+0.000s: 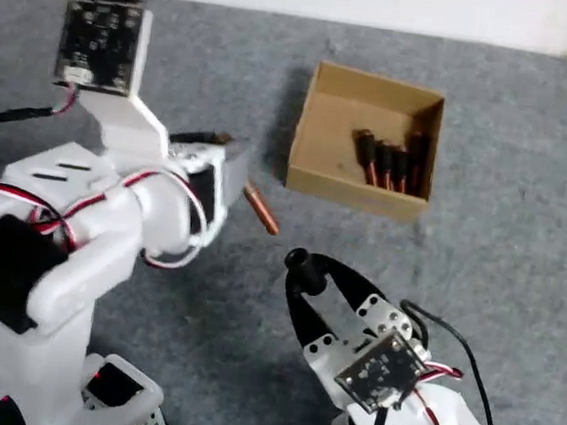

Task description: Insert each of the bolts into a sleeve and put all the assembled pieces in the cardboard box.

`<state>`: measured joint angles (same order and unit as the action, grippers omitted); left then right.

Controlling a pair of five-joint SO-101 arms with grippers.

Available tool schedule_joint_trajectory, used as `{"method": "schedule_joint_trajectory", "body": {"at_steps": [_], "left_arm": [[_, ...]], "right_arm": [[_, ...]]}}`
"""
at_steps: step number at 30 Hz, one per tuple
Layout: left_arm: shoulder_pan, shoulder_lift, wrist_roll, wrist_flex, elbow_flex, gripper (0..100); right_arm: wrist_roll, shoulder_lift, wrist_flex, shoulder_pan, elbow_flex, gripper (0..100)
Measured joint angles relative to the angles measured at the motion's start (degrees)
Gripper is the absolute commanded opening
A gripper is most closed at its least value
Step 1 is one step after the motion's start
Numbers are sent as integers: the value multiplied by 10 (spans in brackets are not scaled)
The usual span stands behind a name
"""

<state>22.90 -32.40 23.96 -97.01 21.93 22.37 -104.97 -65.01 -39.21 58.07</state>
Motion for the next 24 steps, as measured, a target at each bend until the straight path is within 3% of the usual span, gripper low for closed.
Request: {"method": "schedule_joint_trajectory", "body": {"at_steps": [9,24], "left_arm": [[51,0,31,-5,-32,6],[47,-1,42,1,-84,6]], "right_arm": [[0,-2,1,1,5,4],[-9,-2,1,0,7,4]]}}
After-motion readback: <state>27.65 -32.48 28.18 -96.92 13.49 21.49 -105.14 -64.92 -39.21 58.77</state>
